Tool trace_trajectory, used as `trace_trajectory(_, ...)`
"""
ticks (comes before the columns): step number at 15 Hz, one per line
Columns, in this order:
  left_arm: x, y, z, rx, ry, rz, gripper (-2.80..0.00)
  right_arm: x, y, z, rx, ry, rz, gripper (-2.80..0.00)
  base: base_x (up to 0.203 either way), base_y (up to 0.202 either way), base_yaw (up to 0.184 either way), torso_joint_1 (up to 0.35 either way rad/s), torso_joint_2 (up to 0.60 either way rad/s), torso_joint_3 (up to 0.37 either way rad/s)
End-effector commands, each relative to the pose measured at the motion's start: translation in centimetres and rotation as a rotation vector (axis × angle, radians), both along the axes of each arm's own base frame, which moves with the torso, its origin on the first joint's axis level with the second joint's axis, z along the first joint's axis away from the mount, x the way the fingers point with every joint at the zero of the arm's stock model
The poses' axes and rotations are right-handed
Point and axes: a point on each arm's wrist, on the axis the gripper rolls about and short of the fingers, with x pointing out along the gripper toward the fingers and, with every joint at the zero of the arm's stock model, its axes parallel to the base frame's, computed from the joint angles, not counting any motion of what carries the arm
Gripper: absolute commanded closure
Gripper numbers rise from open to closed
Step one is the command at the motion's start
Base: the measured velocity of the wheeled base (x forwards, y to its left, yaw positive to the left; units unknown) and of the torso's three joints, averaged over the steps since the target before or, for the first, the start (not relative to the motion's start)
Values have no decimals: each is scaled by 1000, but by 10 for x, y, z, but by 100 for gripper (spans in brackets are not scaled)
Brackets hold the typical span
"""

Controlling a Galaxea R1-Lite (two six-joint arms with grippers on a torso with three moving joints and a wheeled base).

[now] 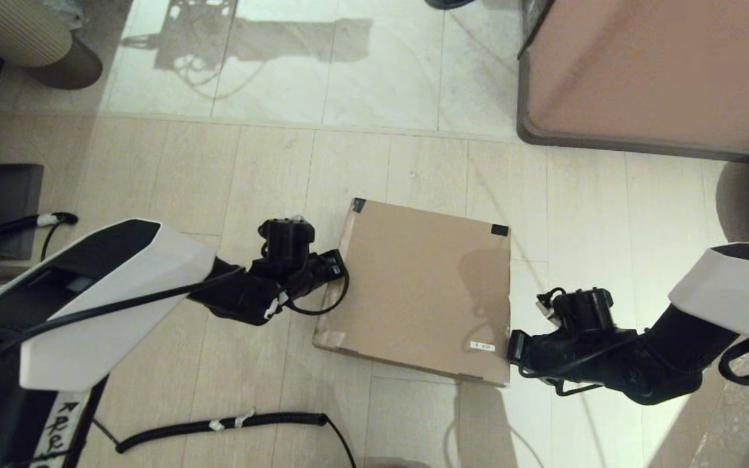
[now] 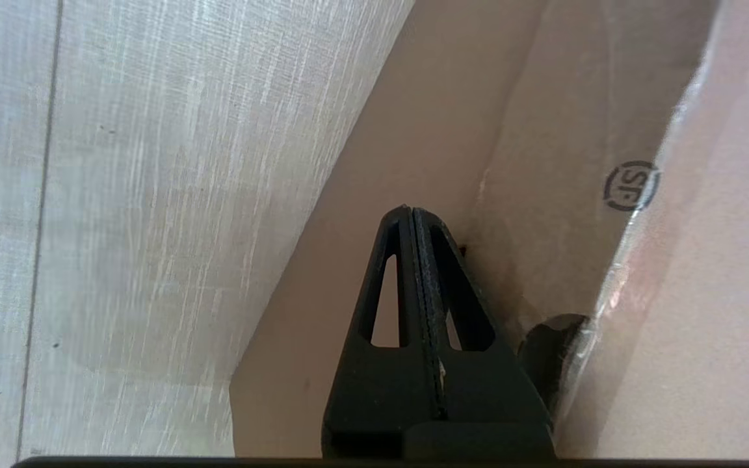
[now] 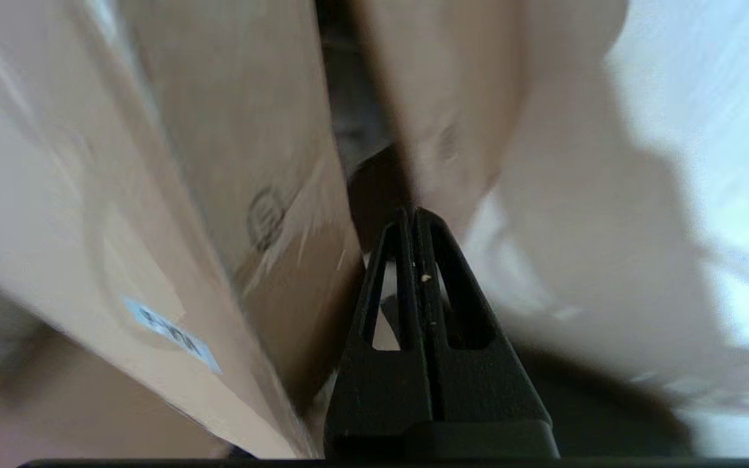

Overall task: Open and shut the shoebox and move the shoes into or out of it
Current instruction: Open the shoe box

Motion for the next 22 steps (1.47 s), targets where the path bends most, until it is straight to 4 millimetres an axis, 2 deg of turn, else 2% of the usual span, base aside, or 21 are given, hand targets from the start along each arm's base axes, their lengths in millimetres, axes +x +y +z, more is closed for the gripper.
trace_trajectory(1,-4,1,11,-10,-16,1,0,-4,2,23,76,1,-27,0,0,0,0,0,0,0)
trace_trajectory(6,-11,-1,24,-16,-29,3,0,-14,9,40,188,106,-85,0,0,0,0,0,0,0)
trace_trajectory(15,-14,0,36,-24,-47,3,0,-40,3,77,424,313,-260,0,0,0,0,0,0,0)
trace_trajectory(22,-12,0,38,-28,-57,6,0,-73,-5,83,483,401,-310,0,0,0,0,0,0,0)
